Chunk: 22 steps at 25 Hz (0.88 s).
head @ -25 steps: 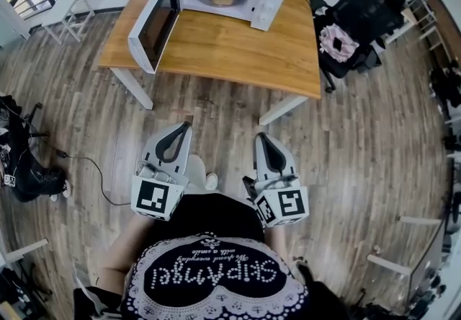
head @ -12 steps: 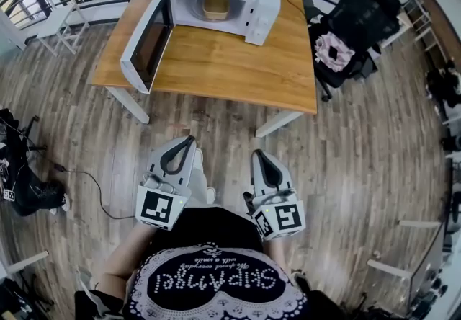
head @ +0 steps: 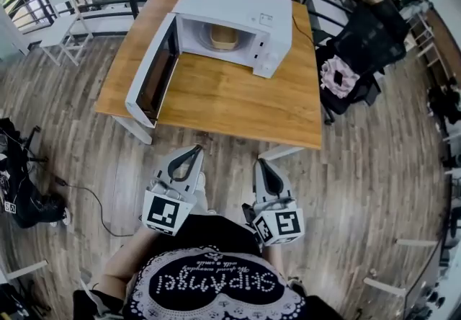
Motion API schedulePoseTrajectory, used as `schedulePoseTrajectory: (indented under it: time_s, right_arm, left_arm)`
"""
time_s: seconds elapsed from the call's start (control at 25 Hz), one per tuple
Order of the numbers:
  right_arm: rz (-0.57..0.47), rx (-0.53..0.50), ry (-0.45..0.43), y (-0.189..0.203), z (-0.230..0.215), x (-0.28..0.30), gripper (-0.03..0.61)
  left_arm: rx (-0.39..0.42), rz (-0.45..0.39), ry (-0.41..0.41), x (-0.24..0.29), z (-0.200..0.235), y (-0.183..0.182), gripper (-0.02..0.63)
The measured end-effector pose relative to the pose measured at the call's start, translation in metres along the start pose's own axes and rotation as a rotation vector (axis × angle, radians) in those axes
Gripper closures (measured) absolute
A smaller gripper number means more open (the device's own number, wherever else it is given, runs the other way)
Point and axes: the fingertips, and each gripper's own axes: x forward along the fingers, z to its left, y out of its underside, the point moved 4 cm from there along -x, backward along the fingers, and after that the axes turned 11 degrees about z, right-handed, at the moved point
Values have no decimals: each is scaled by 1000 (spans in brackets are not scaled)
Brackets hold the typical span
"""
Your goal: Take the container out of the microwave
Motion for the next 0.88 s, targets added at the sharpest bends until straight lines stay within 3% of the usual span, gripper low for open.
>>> schedulePoseTrajectory:
  time_s: [0.48,0.88]
  right_arm:
    - [-13,17,26,-36,-2,81,543]
    - [-6,21,53,-43,1,104,543]
  left_arm:
    - [32,-18,7,45,77,-26,586]
    - [20,-17,36,60,95,-21,586]
